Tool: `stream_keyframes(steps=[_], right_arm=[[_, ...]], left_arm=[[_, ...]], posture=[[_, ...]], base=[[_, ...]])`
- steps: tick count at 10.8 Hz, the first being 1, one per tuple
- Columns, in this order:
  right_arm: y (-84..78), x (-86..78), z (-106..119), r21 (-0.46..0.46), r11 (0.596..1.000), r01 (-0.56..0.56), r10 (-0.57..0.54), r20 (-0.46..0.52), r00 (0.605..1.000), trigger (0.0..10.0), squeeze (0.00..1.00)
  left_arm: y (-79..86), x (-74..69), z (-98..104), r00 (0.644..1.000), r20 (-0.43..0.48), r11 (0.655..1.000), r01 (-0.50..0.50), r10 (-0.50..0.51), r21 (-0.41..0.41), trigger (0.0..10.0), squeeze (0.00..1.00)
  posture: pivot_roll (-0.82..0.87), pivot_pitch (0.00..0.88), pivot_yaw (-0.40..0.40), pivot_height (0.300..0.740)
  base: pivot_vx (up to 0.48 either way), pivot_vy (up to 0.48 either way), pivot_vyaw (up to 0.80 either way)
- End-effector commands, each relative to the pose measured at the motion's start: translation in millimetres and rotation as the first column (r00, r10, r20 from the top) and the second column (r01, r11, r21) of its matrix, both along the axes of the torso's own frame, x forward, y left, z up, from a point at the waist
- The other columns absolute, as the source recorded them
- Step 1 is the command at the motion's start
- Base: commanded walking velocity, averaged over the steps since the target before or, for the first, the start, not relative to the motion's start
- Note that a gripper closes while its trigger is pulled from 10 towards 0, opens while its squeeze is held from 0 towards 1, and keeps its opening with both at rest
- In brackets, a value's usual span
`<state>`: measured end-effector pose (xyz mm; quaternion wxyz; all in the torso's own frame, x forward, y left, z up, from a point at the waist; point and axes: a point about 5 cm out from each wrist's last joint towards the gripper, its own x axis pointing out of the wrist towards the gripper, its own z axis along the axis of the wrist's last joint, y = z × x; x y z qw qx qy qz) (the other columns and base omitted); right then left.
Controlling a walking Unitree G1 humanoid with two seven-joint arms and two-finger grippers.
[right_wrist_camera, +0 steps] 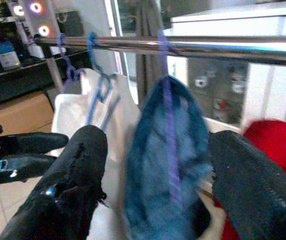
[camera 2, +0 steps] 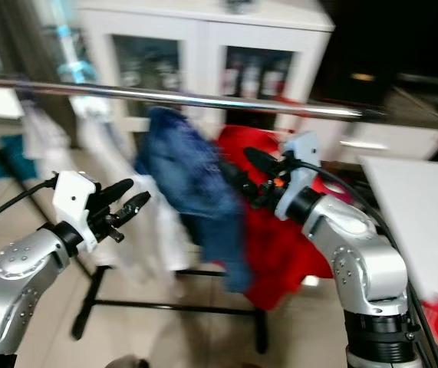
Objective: Hang hanger
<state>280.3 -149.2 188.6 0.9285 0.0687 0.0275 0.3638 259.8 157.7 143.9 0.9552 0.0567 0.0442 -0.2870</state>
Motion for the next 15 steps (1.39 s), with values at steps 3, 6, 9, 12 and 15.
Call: stream_keyframes(steps=[3, 6, 9, 12, 15], right_arm=[[-5.6, 2.9, 1, -0.056, 0.997, 0.045, -0.044, 0.017, 0.999, 10.0, 1.00], [-2.5, 18.5, -3, -0.136, 0.986, 0.095, -0.096, 0.002, 0.995, 10.0, 1.00], [15.2, 38.0, -1, -0.123, 0.984, 0.129, -0.129, 0.006, 0.992, 10.0, 1.00], [22.8, 66.8, -13, -0.143, 0.966, 0.216, -0.225, -0.052, 0.973, 10.0, 1.00], [37.9, 93.5, -10, -0.092, 0.971, 0.219, -0.227, -0.097, 0.969, 10.0, 0.00]], left_arm=[[2.3, -1.4, 5, 1.000, 0.003, 1.000, 0.029, -0.029, 0.003, 10.0, 0.00], [-1.9, -11.6, 10, 0.985, -0.025, 0.983, 0.166, -0.169, -0.075, 10.0, 1.00], [-0.8, -15.6, 8, 0.979, -0.045, 0.979, 0.197, -0.200, -0.062, 10.0, 1.00], [0.9, -22.6, 4, 0.965, -0.087, 0.969, 0.245, -0.248, -0.041, 10.0, 1.00], [3.6, -32.1, -4, 0.945, -0.145, 0.956, 0.294, -0.292, -0.008, 10.0, 0.00]], posture=[[-0.05, 0.034, -0.015, 0.740], [-0.04, 0.028, -0.011, 0.740], [-0.04, 0.018, -0.011, 0.740], [-0.03, 0.012, -0.010, 0.740], [-0.02, 0.011, -0.018, 0.740]], base=[[0.000, -0.240, 0.00], [0.000, 0.000, 0.00], [0.000, 0.000, 0.00], [0.000, 0.000, 0.00], [0.000, 0.000, 0.00]])
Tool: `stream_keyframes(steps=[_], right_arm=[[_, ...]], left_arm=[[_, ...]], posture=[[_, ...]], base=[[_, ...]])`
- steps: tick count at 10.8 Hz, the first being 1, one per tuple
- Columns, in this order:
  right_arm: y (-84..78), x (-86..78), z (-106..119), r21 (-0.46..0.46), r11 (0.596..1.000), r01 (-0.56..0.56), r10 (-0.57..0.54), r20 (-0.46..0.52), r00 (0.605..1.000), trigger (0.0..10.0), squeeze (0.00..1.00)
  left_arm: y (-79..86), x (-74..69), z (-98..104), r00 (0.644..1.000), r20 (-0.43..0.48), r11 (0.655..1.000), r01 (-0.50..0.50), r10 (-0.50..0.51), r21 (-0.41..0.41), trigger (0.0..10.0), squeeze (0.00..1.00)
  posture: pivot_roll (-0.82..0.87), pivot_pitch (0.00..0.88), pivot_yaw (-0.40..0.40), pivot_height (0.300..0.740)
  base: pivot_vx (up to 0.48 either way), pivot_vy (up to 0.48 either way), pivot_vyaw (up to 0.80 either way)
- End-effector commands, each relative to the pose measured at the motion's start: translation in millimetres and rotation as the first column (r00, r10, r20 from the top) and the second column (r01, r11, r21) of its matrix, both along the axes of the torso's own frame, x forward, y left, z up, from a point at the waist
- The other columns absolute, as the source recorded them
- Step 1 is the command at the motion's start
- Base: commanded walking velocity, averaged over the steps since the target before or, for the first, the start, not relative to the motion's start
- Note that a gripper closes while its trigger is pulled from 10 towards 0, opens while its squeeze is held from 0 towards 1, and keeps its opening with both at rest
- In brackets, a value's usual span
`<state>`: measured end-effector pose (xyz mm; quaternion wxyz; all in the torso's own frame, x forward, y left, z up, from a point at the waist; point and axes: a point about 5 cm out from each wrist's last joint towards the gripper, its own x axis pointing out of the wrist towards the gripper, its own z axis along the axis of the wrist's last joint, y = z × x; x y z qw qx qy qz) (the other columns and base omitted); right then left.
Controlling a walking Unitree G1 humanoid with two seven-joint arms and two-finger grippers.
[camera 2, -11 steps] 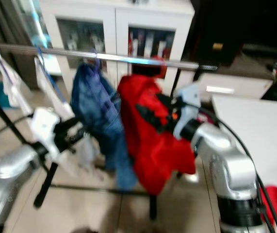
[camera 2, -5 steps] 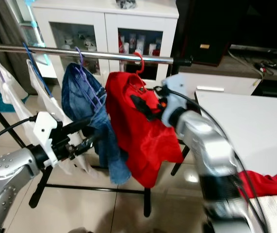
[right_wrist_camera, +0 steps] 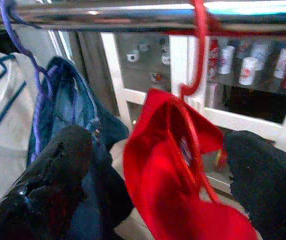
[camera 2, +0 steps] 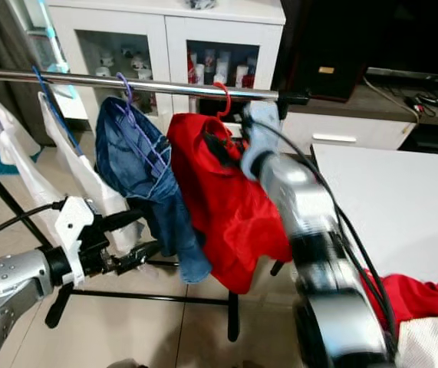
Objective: Hang hanger
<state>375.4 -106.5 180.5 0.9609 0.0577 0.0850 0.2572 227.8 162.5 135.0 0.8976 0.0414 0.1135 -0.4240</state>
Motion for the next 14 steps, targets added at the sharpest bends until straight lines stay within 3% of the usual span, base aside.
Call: stream_keyframes(steps=[1, 3, 5, 7, 13, 14], right_arm=[[-0.4, 3.6, -1, -0.002, 1.000, 0.005, -0.005, -0.002, 1.000, 10.0, 0.00], [5.2, 15.7, -5, -0.077, 0.997, 0.027, -0.028, -0.011, 1.000, 10.0, 0.00], [0.1, 23.1, -8, -0.166, 0.984, 0.060, -0.064, -0.017, 0.998, 10.0, 0.00], [-3.1, 26.2, -10, -0.195, 0.979, 0.061, -0.068, -0.033, 0.997, 10.0, 0.00], [6.7, 33.3, -1, -0.173, 0.984, 0.038, -0.052, -0.077, 0.996, 10.0, 0.00], [9.0, 33.3, 0, -0.164, 0.986, 0.026, -0.042, -0.090, 0.995, 6.2, 0.00]], left_arm=[[-1.0, 0.6, 5, 1.000, 0.020, 1.000, 0.010, -0.010, 0.008, 10.0, 0.00], [0.1, 0.9, 4, 1.000, 0.023, 1.000, 0.008, -0.009, 0.012, 10.0, 0.00], [2.6, 1.3, 1, 1.000, 0.021, 1.000, 0.003, -0.003, 0.013, 10.0, 0.00], [2.5, 1.6, 0, 1.000, 0.018, 1.000, 0.005, -0.005, 0.014, 10.0, 0.00], [1.8, 0.3, -1, 1.000, 0.004, 1.000, 0.022, -0.022, 0.018, 10.0, 0.00], [2.7, -1.2, -1, 1.000, -0.001, 1.000, 0.021, -0.021, 0.019, 10.0, 0.00]], posture=[[-0.02, 0.014, -0.019, 0.740], [-0.02, 0.021, -0.025, 0.740], [-0.01, 0.026, -0.030, 0.740], [-0.02, 0.030, -0.027, 0.740], [0.00, 0.087, -0.044, 0.740], [0.01, 0.098, -0.047, 0.740]], base=[[0.000, 0.000, 0.00], [0.000, 0.000, 0.00], [0.000, 0.000, 0.00], [0.000, 0.000, 0.00], [0.000, 0.000, 0.00], [0.000, 0.000, 0.00]])
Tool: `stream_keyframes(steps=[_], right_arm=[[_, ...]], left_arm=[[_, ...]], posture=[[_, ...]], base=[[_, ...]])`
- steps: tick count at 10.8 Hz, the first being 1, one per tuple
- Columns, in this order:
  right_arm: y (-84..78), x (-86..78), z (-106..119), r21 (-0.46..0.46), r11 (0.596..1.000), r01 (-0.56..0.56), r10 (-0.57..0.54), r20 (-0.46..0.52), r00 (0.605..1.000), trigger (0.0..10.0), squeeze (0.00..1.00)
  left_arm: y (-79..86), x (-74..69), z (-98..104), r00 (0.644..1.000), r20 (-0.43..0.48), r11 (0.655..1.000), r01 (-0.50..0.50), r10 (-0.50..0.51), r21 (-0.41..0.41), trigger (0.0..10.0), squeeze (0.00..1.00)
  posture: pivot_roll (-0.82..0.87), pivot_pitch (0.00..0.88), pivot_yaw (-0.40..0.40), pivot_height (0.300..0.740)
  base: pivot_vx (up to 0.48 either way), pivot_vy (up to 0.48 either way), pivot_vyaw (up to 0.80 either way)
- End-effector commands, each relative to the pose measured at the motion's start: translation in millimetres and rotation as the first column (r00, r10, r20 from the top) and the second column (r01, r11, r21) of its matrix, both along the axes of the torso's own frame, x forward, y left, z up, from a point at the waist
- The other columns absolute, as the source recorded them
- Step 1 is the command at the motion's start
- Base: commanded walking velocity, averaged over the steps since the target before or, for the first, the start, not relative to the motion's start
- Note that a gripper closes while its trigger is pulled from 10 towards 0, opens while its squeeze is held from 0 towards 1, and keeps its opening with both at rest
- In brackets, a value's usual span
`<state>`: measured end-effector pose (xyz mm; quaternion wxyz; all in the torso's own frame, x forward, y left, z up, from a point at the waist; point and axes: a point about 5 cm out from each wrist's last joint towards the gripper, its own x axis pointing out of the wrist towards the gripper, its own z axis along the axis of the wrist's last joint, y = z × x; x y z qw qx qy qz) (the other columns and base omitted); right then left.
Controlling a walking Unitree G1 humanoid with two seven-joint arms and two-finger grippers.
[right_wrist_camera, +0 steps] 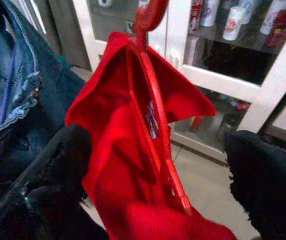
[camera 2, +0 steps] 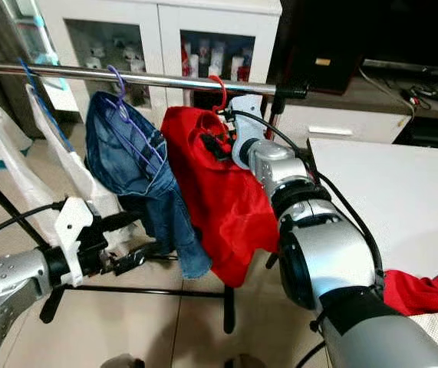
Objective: Hang hanger
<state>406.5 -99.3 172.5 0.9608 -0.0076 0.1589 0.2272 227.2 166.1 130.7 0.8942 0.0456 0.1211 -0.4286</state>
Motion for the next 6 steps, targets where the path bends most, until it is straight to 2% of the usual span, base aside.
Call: stream_keyframes(steps=[1, 2, 3, 6], right_arm=[[3.3, 2.2, 8, 0.008, 1.000, -0.010, 0.010, 0.017, 1.000, 4.2, 0.00], [6.6, 2.6, 11, 0.016, 1.000, -0.024, 0.023, 0.022, 0.999, 0.6, 0.00], [7.6, 2.7, 12, 0.018, 0.999, -0.029, 0.029, 0.023, 0.999, 0.0, 0.00], [9.6, 2.6, 14, 0.027, 0.998, -0.056, 0.056, 0.021, 0.998, 0.0, 0.00]], left_arm=[[-0.1, -1.1, 3, 1.000, 0.008, 1.000, 0.009, -0.009, 0.008, 10.0, 0.00], [3.9, -2.4, 2, 1.000, 0.002, 1.000, 0.004, -0.004, 0.011, 10.0, 0.00], [7.0, -3.0, 1, 1.000, -0.001, 1.000, 0.000, 0.000, 0.013, 10.0, 0.00], [14.9, -2.9, -2, 1.000, -0.004, 1.000, -0.010, 0.010, 0.016, 10.0, 0.00]], posture=[[0.01, 0.098, -0.047, 0.740], [0.01, 0.108, -0.055, 0.740], [0.01, 0.110, -0.058, 0.740], [0.01, 0.104, -0.058, 0.740]], base=[[0.000, 0.000, 0.00], [0.000, 0.000, 0.00], [0.000, 0.000, 0.00], [0.000, 0.000, 0.00]])
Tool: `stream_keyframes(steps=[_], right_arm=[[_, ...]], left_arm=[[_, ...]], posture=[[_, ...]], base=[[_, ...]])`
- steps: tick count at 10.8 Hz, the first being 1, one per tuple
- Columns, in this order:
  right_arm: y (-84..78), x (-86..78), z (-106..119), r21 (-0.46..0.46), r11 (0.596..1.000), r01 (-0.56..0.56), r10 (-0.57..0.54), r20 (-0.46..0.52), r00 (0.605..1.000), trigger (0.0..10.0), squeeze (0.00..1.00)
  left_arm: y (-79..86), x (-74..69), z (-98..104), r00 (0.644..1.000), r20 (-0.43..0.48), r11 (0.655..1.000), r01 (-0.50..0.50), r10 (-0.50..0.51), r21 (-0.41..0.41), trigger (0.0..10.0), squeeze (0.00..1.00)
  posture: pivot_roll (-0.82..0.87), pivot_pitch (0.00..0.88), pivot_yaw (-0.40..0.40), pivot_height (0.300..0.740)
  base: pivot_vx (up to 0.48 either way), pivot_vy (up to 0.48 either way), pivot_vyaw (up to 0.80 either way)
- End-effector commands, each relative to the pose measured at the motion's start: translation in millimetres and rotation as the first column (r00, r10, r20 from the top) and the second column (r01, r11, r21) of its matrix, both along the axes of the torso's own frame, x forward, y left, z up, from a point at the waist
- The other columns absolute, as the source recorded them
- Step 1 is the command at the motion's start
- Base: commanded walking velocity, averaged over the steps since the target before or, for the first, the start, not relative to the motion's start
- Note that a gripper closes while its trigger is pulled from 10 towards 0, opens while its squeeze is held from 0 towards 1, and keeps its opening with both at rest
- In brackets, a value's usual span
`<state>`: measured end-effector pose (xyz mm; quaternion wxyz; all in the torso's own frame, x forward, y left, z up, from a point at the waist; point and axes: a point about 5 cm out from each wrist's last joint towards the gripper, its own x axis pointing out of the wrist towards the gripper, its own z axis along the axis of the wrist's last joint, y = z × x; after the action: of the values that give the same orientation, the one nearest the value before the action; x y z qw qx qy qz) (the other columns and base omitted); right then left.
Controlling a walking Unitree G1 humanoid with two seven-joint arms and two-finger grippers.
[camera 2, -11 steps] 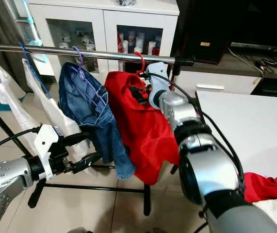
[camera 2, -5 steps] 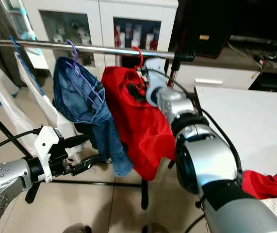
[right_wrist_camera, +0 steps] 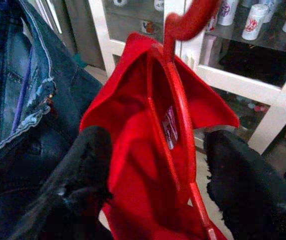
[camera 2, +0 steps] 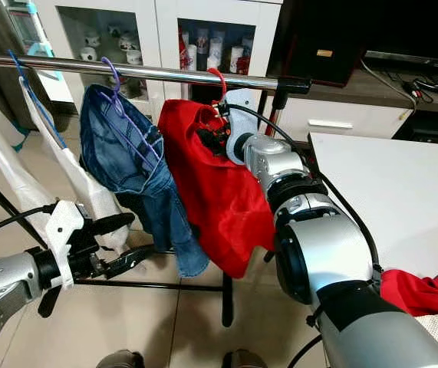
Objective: Hang hanger
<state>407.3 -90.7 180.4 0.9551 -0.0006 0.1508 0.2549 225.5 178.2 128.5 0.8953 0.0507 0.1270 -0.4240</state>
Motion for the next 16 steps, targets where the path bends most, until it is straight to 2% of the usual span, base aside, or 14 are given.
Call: stream_keyframes(steps=[1, 4, 10, 12, 14, 16], right_arm=[[1.4, 1.9, 7, 0.004, 1.000, -0.004, 0.003, 0.010, 1.000, 0.0, 0.00], [0.7, 1.4, 7, 0.045, 0.999, -0.019, 0.019, 0.002, 1.000, 0.0, 0.00], [2.0, 1.2, 8, 0.041, 0.999, -0.032, 0.032, 0.010, 0.999, 0.0, 0.00], [-1.1, 2.6, 12, 0.046, 0.998, -0.035, 0.034, 0.031, 0.999, 0.0, 0.00], [-7.5, 5.4, 22, 0.089, 0.996, -0.017, 0.010, 0.071, 0.997, 0.0, 0.00], [-11.7, 7.0, 31, 0.123, 0.992, -0.023, 0.010, 0.106, 0.994, 0.0, 0.00]], left_arm=[[4.5, -0.6, 0, 1.000, 0.003, 1.000, -0.002, 0.002, 0.001, 10.0, 0.00], [7.0, 0.3, 0, 1.000, 0.015, 1.000, -0.003, 0.003, -0.001, 10.0, 0.00], [5.3, 2.2, -5, 1.000, 0.018, 1.000, -0.007, 0.007, -0.007, 10.0, 0.00], [3.8, 3.1, -6, 0.999, 0.020, 0.999, -0.029, 0.030, -0.037, 10.0, 0.00], [4.3, 8.0, -8, 0.998, 0.038, 0.999, -0.046, 0.047, -0.020, 10.0, 0.00], [-4.2, 12.5, 3, 0.997, 0.065, 0.998, -0.044, 0.046, -0.034, 10.0, 0.00]], posture=[[0.01, 0.103, -0.056, 0.740], [0.01, 0.109, -0.059, 0.740], [0.00, 0.103, -0.062, 0.740], [0.00, 0.094, -0.065, 0.740], [-0.01, 0.065, -0.050, 0.740], [-0.01, 0.048, -0.040, 0.740]], base=[[0.000, 0.000, 0.00], [0.000, 0.000, 0.00], [0.000, 0.000, 0.00], [0.000, 0.000, 0.00], [0.000, 0.000, 0.00], [0.000, 0.000, 0.00]])
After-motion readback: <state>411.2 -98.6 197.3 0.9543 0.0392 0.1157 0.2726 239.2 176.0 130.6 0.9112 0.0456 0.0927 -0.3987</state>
